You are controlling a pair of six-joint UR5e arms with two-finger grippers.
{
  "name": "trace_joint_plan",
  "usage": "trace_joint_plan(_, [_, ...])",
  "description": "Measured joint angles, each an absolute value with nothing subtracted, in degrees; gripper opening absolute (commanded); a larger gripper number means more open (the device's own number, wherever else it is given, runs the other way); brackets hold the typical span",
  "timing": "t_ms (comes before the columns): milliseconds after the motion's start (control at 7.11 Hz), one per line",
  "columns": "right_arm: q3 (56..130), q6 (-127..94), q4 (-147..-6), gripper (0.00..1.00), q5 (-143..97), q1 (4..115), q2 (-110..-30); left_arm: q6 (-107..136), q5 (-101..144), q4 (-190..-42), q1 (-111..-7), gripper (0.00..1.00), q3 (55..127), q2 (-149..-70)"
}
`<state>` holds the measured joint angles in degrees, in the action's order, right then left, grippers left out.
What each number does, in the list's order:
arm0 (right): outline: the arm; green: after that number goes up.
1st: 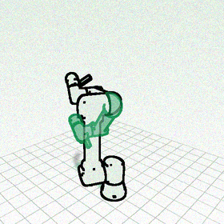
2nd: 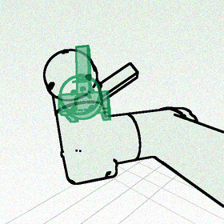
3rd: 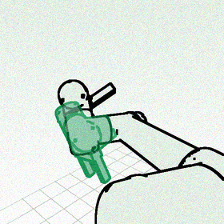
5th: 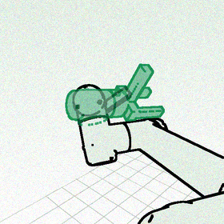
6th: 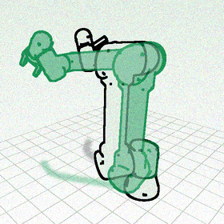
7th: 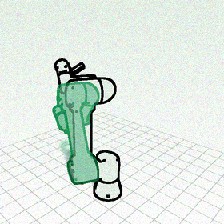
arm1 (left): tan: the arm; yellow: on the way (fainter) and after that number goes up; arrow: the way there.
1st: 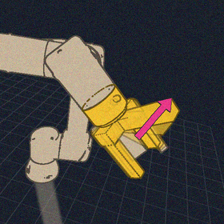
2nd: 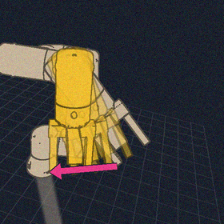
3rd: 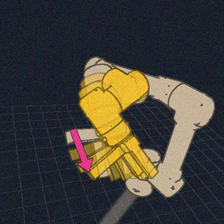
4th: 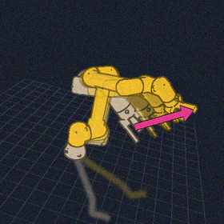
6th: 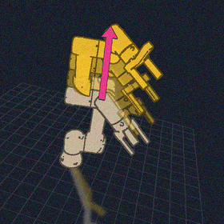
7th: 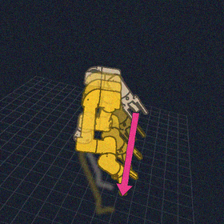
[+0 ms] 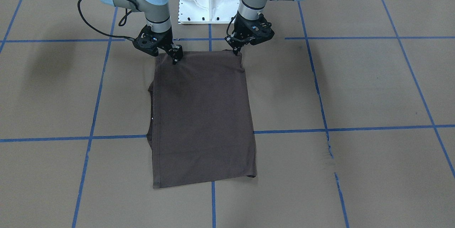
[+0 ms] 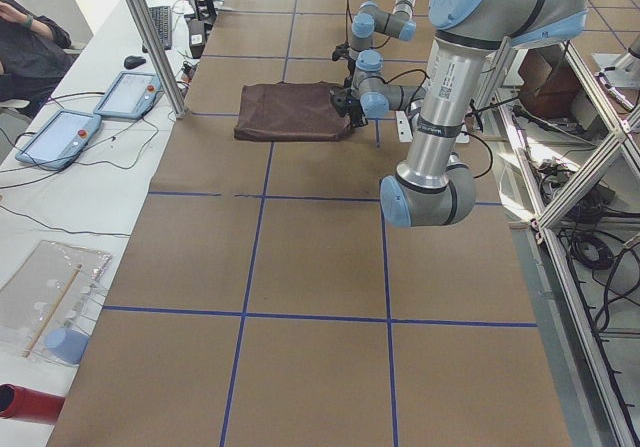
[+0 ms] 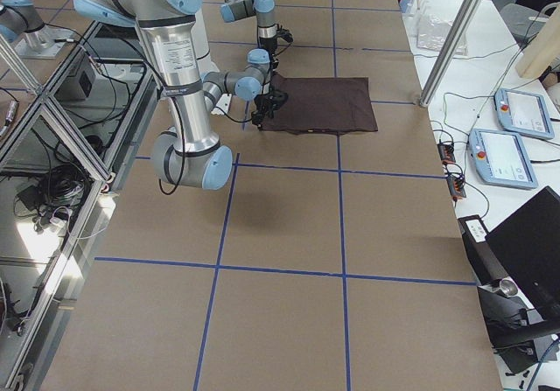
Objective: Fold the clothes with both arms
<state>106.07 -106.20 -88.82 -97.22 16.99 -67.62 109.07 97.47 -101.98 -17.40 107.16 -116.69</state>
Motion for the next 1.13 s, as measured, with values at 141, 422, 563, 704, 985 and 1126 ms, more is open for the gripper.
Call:
trace_joint_plan(141, [106.03,-106.09,-88.84,0.0,-97.26,17.02,-67.62,109.07,97.47,-101.96,-17.41,0.0,107.19,-116.67])
trace_joint_plan(422, [106.08,-105.94,-88.92,0.0,-97.31,17.11,-67.49,109.07,97.47,-101.97,-17.48,0.0,107.21,-116.64])
trace_joint_plan(563, [106.07,-105.92,-88.94,0.0,-97.31,17.19,-67.43,109.07,97.47,-101.99,-17.47,0.0,107.2,-116.63])
trace_joint_plan(704, [106.06,-105.91,-88.9,0.0,-97.28,17.34,-67.35,109.07,97.47,-101.98,-17.44,0.0,107.2,-116.64])
trace_joint_plan(985, [106.3,-105.91,-88.86,0.0,-97.24,17.5,-67.17,109.04,97.47,-101.97,-17.41,0.0,107.21,-116.73])
trace_joint_plan(1126, [106.3,-105.91,-88.86,0.0,-97.22,17.57,-66.92,109.05,97.47,-101.99,-17.41,0.0,107.2,-116.77])
